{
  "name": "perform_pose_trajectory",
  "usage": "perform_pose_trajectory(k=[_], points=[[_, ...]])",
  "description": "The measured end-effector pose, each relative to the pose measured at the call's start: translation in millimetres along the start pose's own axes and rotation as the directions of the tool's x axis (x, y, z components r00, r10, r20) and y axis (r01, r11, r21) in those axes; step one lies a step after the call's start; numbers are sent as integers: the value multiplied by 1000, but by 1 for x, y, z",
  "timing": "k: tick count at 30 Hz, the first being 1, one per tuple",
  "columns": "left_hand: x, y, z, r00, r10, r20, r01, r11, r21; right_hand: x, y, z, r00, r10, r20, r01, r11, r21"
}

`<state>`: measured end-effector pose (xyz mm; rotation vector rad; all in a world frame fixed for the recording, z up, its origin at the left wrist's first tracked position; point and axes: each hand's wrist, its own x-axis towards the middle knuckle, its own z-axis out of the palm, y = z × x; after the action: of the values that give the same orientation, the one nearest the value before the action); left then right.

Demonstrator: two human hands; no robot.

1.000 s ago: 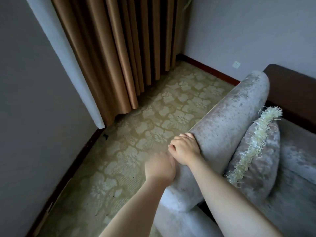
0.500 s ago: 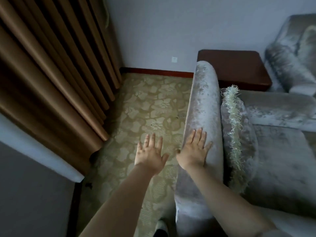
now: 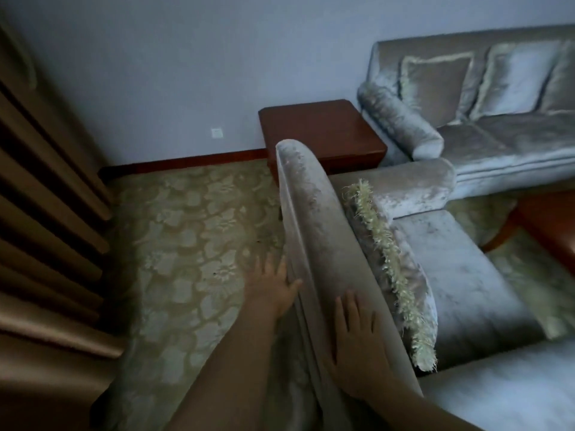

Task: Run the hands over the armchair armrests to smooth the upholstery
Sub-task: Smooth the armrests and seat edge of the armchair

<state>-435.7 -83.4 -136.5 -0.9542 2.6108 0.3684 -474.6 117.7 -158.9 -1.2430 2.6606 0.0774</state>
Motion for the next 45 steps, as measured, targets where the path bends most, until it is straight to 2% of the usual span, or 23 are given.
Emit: perform_pose_trajectory(k=[2, 4, 7, 8, 11, 14, 16, 19, 22, 25, 27, 29, 32, 34, 35, 37, 39, 41, 45], points=[[23, 5, -10, 999, 35, 20, -35, 999, -4, 11, -9, -5, 994, 57, -98, -58, 998, -9], [45, 16, -22, 992, 120, 27, -120, 993, -7, 38, -22, -15, 975, 148, -165, -141, 988, 54], [71, 21, -44, 959, 284, -20, -282, 958, 57, 105, -47, -39, 896, 326, -301, -292, 944, 153], [81, 15, -53, 937, 345, -56, -339, 936, 97, 130, -54, -50, 877, 380, -294, -351, 925, 147], [114, -20, -85, 858, 497, -128, -467, 860, 205, 190, -67, -67, 821, 553, -142, -522, 828, 207], [154, -59, -119, 863, 497, -88, -460, 847, 267, 222, -71, -75, 738, 668, -91, -621, 727, 293], [183, -75, -136, 903, 427, -35, -406, 879, 250, 237, -71, -78, 715, 696, -70, -644, 694, 322], [224, -82, -149, 906, 422, 14, -411, 874, 260, 265, -64, -84, 678, 732, -66, -671, 654, 349], [272, -68, -158, 882, 470, 33, -459, 841, 286, 313, -49, -92, 669, 734, -118, -646, 653, 395], [328, -54, -168, 828, 560, -16, -530, 793, 300, 380, -32, -99, 684, 719, -128, -613, 660, 435], [370, -49, -182, 772, 634, -47, -582, 734, 350, 430, -23, -105, 706, 703, -85, -595, 654, 468], [414, -47, -197, 737, 675, -14, -623, 688, 373, 474, -21, -109, 730, 683, -34, -570, 636, 520], [478, -42, -219, 744, 666, 55, -632, 675, 380, 531, -20, -117, 733, 675, 82, -600, 586, 544], [510, -39, -223, 760, 644, 90, -628, 689, 362, 556, -24, -118, 697, 699, 160, -669, 553, 496], [521, -38, -222, 745, 655, 127, -652, 673, 349, 564, -26, -116, 678, 717, 164, -692, 547, 471], [540, -32, -217, 682, 696, 225, -731, 632, 257, 574, -27, -112, 640, 758, 124, -719, 535, 444], [554, -26, -212, 631, 726, 273, -765, 640, 68, 579, -28, -109, 596, 800, 67, -742, 516, 427], [557, -26, -205, 594, 774, 219, -777, 623, -96, 585, -36, -108, 545, 838, 33, -776, 489, 398], [553, -39, -194, 535, 845, -30, -816, 507, -276, 597, -56, -110, 447, 895, -7, -838, 421, 347]])
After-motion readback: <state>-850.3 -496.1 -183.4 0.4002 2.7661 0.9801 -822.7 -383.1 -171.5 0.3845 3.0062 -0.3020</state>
